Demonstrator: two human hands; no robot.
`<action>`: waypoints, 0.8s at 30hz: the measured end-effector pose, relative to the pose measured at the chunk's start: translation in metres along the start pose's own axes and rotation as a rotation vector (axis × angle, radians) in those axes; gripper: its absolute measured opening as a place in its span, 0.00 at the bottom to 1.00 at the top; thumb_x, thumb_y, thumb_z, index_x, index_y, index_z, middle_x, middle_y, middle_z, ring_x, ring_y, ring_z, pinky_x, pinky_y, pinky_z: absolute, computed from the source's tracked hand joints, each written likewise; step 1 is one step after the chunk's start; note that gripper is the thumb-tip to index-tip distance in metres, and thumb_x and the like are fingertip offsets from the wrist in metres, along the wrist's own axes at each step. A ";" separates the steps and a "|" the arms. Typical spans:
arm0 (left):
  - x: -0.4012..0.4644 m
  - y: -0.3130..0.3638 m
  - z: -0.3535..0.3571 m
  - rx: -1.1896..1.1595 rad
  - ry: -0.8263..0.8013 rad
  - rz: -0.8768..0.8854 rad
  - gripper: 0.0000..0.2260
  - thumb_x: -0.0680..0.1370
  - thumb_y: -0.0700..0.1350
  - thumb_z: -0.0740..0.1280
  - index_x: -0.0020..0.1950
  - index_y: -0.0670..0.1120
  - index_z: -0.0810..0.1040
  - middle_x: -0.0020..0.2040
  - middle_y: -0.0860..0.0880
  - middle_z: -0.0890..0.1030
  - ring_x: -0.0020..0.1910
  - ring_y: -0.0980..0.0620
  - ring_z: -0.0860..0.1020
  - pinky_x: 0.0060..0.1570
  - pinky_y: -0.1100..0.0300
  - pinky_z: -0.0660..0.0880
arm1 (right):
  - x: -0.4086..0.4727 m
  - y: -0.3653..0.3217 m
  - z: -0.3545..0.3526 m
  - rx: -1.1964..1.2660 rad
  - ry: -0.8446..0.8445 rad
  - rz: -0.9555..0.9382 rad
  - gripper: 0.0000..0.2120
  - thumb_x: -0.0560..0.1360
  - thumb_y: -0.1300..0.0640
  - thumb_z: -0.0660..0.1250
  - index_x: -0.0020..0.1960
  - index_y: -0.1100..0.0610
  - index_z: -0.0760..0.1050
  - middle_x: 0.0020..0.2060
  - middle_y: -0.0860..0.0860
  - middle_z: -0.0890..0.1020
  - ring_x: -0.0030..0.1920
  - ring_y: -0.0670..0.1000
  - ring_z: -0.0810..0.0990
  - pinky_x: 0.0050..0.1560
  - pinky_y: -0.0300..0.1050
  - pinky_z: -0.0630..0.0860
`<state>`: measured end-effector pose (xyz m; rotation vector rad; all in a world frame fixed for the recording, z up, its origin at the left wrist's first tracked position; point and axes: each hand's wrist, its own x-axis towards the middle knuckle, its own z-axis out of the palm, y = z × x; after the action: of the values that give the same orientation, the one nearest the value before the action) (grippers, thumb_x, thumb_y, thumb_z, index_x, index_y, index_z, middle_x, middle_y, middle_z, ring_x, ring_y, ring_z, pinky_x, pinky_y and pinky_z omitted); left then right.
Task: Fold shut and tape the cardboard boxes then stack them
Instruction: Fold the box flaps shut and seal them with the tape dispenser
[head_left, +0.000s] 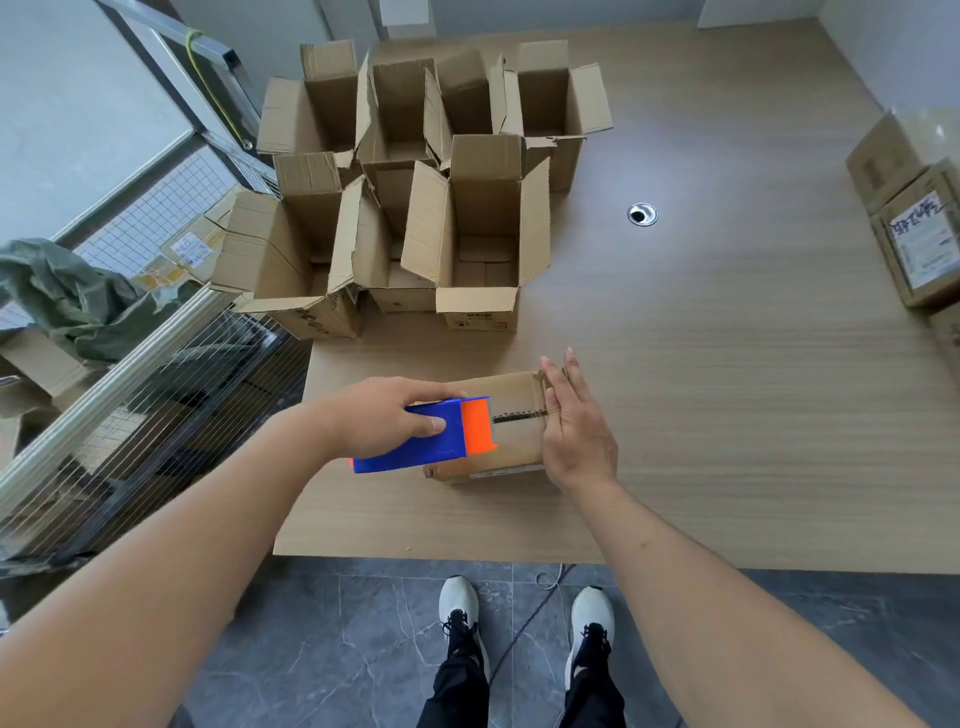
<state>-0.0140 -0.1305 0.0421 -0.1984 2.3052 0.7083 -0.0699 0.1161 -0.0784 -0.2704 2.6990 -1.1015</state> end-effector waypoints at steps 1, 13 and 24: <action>-0.004 -0.009 -0.003 -0.047 -0.017 -0.009 0.20 0.85 0.54 0.62 0.73 0.72 0.66 0.64 0.57 0.76 0.57 0.52 0.75 0.55 0.51 0.70 | -0.001 0.000 0.000 -0.005 0.006 0.001 0.21 0.86 0.46 0.48 0.78 0.34 0.59 0.80 0.32 0.51 0.77 0.47 0.64 0.64 0.51 0.74; -0.010 -0.108 -0.008 -0.229 -0.088 -0.116 0.18 0.85 0.51 0.64 0.72 0.67 0.71 0.60 0.61 0.80 0.59 0.56 0.77 0.59 0.56 0.70 | 0.001 -0.001 0.004 -0.193 0.046 0.001 0.21 0.86 0.43 0.46 0.77 0.34 0.60 0.81 0.38 0.56 0.69 0.54 0.73 0.56 0.53 0.76; 0.004 -0.093 0.035 -0.408 -0.046 0.027 0.18 0.85 0.50 0.63 0.70 0.71 0.71 0.62 0.60 0.78 0.59 0.53 0.77 0.58 0.54 0.70 | -0.021 -0.061 0.027 -0.556 0.064 -0.022 0.28 0.83 0.40 0.52 0.81 0.44 0.55 0.82 0.60 0.43 0.80 0.69 0.48 0.77 0.72 0.50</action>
<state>0.0344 -0.1897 -0.0218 -0.3328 2.1014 1.1813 -0.0373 0.0603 -0.0516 -0.3542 3.0128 -0.3421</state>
